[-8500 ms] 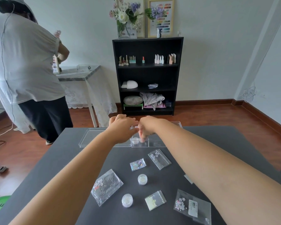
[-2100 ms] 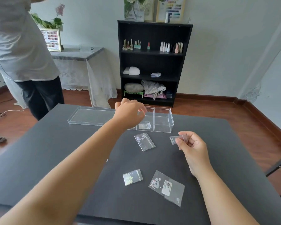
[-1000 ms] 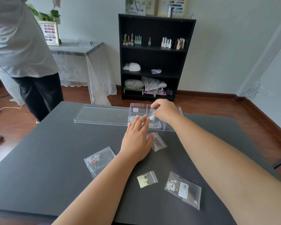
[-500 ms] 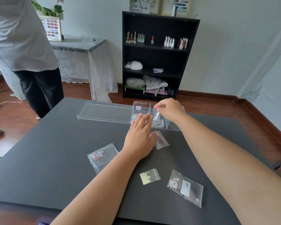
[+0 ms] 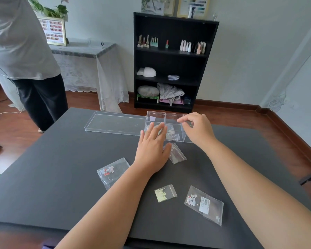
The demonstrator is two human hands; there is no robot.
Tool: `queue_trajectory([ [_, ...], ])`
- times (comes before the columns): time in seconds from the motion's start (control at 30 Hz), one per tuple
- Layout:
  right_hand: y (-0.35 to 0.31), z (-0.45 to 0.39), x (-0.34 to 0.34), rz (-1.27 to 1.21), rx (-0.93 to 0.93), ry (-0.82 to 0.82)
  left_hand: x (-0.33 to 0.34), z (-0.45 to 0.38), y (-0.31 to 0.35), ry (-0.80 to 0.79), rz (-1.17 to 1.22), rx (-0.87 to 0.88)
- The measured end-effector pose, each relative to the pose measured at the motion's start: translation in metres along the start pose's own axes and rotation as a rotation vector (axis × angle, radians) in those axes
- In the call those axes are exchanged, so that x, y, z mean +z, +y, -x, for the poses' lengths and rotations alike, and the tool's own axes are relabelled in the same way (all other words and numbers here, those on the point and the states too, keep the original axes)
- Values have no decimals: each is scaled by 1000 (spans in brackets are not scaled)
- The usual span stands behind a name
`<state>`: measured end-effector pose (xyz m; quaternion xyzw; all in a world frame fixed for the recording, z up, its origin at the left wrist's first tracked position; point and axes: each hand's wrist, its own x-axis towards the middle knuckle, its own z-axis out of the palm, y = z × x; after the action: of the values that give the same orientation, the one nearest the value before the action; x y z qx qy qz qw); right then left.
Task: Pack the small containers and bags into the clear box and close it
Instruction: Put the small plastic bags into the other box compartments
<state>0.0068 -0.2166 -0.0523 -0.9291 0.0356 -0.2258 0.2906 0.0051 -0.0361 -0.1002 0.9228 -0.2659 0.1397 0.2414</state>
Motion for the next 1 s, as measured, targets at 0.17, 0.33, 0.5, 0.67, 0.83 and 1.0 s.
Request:
queue_trajectory([
  [0.17,-7,62,-13,-129,-62,-126,-4,1,-7,38,-5,-70],
  [0.33,-16,106,-20,-111,-100,-586,-3,1,-7,38,-5,-63],
  [0.5,-22,115,-19,-37,-98,-778,-2,1,-7,40,-23,-63],
  [0.67,-27,114,-16,-52,-104,-753,-1,2,-7,34,-24,-62],
  [0.83,-29,117,-13,-129,-101,-738,-1,2,-8,31,0,-59],
  [1.0,-18,95,-27,-241,-30,-366,-3,3,-9,30,61,-60],
])
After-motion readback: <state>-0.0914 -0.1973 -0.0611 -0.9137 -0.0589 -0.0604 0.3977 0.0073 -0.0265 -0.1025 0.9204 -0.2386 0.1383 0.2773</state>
